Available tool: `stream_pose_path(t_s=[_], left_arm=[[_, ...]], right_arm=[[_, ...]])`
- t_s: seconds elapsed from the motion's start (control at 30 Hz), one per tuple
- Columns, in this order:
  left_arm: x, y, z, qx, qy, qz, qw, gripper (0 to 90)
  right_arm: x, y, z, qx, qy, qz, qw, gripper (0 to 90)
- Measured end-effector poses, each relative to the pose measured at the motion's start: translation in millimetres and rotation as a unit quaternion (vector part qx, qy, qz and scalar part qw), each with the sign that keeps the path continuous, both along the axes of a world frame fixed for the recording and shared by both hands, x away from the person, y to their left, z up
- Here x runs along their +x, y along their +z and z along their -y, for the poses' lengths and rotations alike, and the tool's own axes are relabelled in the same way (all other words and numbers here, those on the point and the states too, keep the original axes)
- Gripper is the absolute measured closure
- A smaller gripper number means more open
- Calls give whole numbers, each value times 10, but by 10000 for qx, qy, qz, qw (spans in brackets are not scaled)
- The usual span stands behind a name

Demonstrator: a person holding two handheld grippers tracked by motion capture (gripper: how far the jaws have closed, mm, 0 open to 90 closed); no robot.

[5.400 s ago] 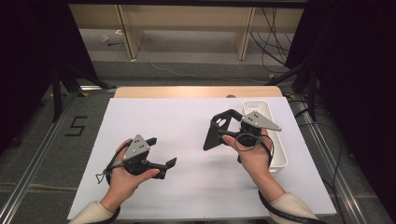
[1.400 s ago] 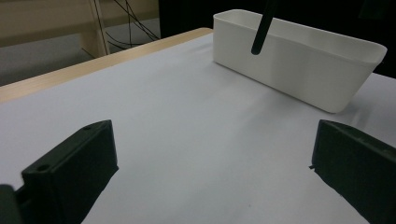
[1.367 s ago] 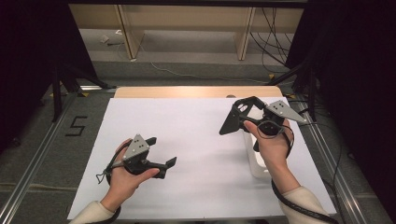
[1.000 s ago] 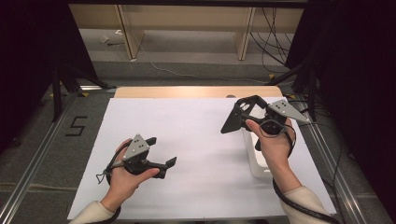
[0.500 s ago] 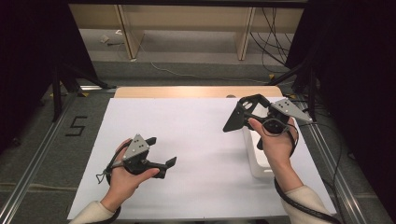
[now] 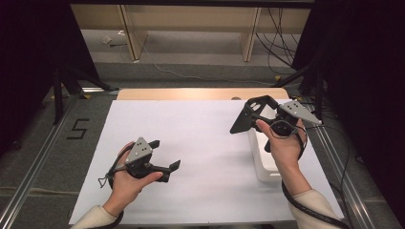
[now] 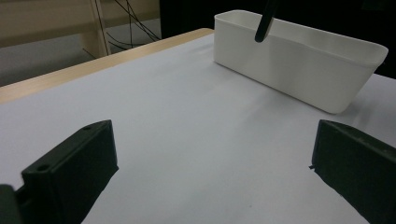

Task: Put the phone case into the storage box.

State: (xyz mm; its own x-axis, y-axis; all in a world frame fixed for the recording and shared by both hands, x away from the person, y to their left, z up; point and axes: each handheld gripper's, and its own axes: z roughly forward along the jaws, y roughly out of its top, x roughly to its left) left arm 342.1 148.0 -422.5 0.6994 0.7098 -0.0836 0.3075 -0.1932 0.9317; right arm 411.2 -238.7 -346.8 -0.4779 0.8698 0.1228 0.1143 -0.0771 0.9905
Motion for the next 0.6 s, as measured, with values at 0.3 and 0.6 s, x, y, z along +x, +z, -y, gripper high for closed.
stream_pose_path(t_s=[0.3,0.6], left_arm=[[0,0,0,5,2,-3,10000,0],[2,-1,-1,7,3,1,10000,0]], right_arm=[[5,13,35,41,-56,13,10000,153],[9,22,65,33,-104,18,9999,152]])
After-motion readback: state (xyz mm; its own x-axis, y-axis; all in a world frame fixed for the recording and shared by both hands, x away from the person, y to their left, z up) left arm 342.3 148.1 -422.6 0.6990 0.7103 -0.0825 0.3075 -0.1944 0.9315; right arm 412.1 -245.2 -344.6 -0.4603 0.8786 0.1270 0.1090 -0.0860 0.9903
